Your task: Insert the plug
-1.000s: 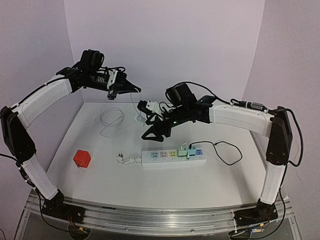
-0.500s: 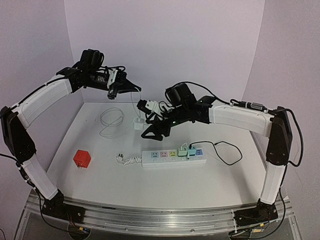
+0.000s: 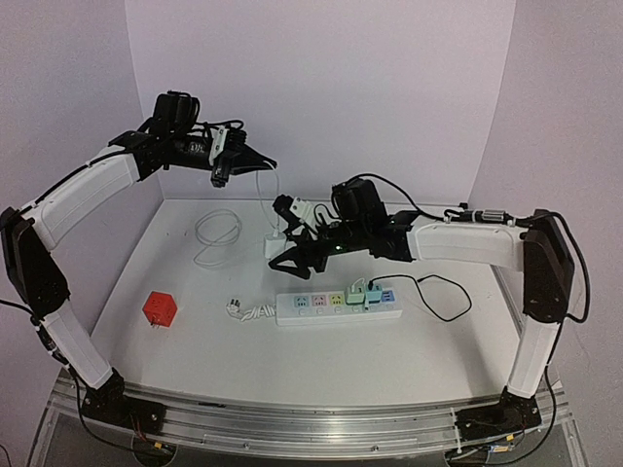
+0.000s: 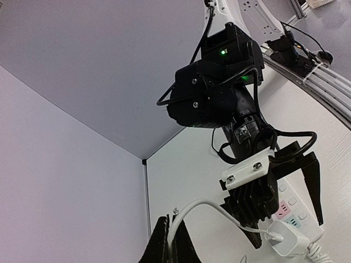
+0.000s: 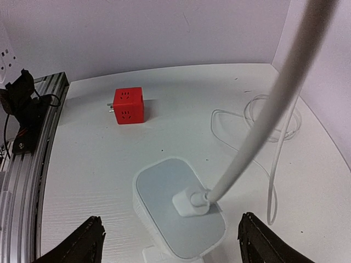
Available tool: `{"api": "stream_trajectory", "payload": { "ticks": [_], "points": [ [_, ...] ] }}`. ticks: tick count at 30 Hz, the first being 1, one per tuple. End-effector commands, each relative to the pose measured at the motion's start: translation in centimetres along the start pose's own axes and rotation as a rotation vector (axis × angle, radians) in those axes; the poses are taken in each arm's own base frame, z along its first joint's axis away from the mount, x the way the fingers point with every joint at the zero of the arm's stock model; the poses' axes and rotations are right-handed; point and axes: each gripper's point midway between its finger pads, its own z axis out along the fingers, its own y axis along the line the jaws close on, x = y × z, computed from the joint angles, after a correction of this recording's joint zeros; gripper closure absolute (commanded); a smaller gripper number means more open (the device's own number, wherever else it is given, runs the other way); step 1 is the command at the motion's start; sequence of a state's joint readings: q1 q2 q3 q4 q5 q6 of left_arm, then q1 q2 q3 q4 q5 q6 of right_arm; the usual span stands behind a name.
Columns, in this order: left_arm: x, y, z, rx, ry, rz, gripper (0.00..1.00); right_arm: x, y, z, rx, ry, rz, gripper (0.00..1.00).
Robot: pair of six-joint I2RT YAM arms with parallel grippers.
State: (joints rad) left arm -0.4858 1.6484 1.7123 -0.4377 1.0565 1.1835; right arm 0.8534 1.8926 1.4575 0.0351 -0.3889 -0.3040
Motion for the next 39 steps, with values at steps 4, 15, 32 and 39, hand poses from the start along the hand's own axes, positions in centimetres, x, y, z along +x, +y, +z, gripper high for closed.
{"api": "stream_trajectory", "payload": {
  "ticks": [4,15,32,39],
  "points": [
    [-3.7,0.7,-1.1,-0.022,-0.067,0.059,1.0,-6.3,0.4,-3.4,0.02,-0.206,-0.036,0.21],
    [-4.5,0.7,-1.2,-0.013,-0.099,0.069,1.0,-6.7,-0.7,-3.1,-0.011,-0.227,-0.028,0.33],
    [-4.9,0.5,-1.4,-0.008,-0.107,0.07,1.0,-4.3,-0.7,-1.7,-0.058,-0.068,-0.047,0.6],
    [-4.8,0.4,-1.4,-0.01,-0.103,0.071,1.0,-4.2,-1.3,-1.4,-0.032,-0.055,-0.057,0.66]
  ]
}}
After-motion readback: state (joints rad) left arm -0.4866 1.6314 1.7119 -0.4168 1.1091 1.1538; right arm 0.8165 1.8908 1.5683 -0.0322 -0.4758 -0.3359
